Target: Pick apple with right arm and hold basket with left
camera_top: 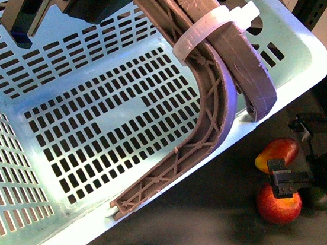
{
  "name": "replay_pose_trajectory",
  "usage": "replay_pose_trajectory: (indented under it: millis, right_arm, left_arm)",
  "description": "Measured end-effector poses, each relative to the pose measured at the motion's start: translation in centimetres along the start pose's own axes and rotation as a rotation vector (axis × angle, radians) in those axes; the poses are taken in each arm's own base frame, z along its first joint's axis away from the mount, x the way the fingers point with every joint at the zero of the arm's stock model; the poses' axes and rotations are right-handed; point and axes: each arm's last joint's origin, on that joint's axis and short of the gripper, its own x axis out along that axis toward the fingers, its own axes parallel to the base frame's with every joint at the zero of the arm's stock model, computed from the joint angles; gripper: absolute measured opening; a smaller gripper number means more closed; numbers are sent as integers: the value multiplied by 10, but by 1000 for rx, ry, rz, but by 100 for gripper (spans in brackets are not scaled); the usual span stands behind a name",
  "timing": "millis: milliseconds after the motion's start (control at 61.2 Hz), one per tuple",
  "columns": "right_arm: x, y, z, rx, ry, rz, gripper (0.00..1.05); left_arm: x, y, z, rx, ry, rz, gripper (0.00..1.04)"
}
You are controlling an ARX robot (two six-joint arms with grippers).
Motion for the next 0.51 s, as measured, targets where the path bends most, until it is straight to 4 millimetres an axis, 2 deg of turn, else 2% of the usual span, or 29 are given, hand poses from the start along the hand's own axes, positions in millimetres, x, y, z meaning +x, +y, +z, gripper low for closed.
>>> replay_pose_trajectory:
  millis: [506]
  right_arm:
    - [38,10,-13,15,75,25,96]
  left_arm:
    - [0,0,0,0,0,0,29]
